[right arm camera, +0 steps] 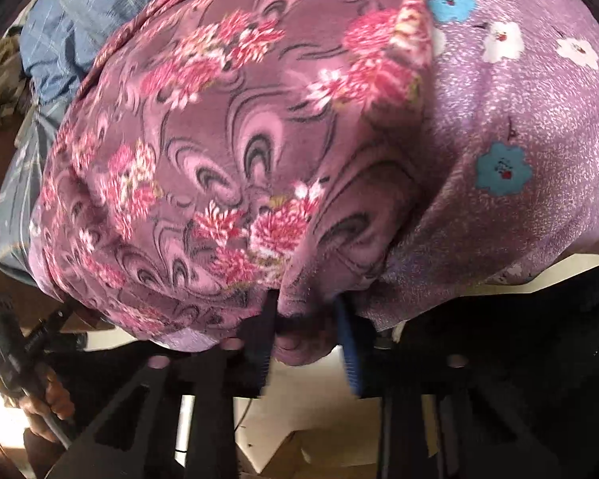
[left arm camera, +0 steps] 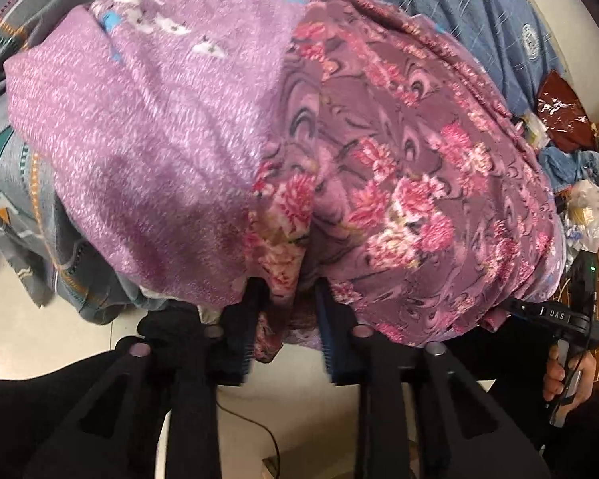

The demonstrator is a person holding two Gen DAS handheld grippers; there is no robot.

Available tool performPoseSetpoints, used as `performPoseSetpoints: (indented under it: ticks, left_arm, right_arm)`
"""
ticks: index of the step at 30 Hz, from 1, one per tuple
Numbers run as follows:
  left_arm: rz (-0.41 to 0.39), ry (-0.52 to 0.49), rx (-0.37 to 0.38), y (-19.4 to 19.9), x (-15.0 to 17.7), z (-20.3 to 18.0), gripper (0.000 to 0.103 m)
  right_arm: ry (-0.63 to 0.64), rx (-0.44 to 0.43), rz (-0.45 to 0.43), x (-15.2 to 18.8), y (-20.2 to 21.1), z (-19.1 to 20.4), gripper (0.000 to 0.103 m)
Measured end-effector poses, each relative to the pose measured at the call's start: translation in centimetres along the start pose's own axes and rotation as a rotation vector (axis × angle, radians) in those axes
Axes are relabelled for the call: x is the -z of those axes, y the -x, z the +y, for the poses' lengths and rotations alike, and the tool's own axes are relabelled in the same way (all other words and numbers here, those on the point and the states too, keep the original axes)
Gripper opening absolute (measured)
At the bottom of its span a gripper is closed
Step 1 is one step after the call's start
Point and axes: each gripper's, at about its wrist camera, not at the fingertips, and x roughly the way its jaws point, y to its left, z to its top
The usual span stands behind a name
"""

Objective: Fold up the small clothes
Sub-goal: 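Grasp the mauve floral shirt hem with both grippers and lift it, then carry the held hem with both grippers over the shirt toward the collar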

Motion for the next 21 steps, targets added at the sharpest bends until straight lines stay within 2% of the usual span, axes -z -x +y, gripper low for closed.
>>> performPoseSetpoints:
  ticks: [1, 2, 4, 5, 8, 12, 16, 19, 21]
  left_arm:
    - [0.005, -0.004, -0.007, -0.2, 0.0, -0.1, 0.030]
    - [0.007, -0.008, -0.007, -0.2, 0.1, -0.2, 0.029]
    - [0.008, -0.022, 0.000, -0.3, 0.1, -0.5, 0.023]
    - [0.007, -0.026, 0.003, -0.2, 0.0, -0.6, 0.011]
    - [0.002, -0.032, 0.009, 0.3, -0.1, -0.7, 0.004]
    - [-0.024, -0.074, 0.047, 2.2, -0.4, -1.2, 0.003]
    - [-0.092, -0.106, 0.101, 5.6, -1.6, -1.6, 0.003]
    - [-0.152, -0.119, 0.120, 8.3, -2.9, -2.0, 0.003]
    - [-0.187, -0.129, 0.130, 9.9, -3.6, -2.3, 0.003]
  right_arm:
    - [0.011, 0.009, -0.001, 0.1, 0.0, 0.2, 0.013]
    - [0.016, 0.010, -0.002, 0.2, 0.1, 0.2, 0.003]
    - [0.031, -0.002, -0.008, 0.3, 0.7, 0.4, 0.003]
    - [0.040, -0.011, -0.012, 0.3, 1.1, 0.8, 0.002]
    - [0.084, -0.066, -0.034, 0.3, 3.1, 1.7, 0.002]
    - [0.150, -0.153, -0.081, -0.3, 6.4, 3.1, 0.002]
    - [0.143, -0.307, -0.153, -1.5, 10.3, 3.3, 0.002]
    - [0.114, -0.420, -0.246, -3.0, 13.4, 2.9, 0.002]
    - [0.103, -0.463, -0.301, -3.9, 15.0, 2.9, 0.002]
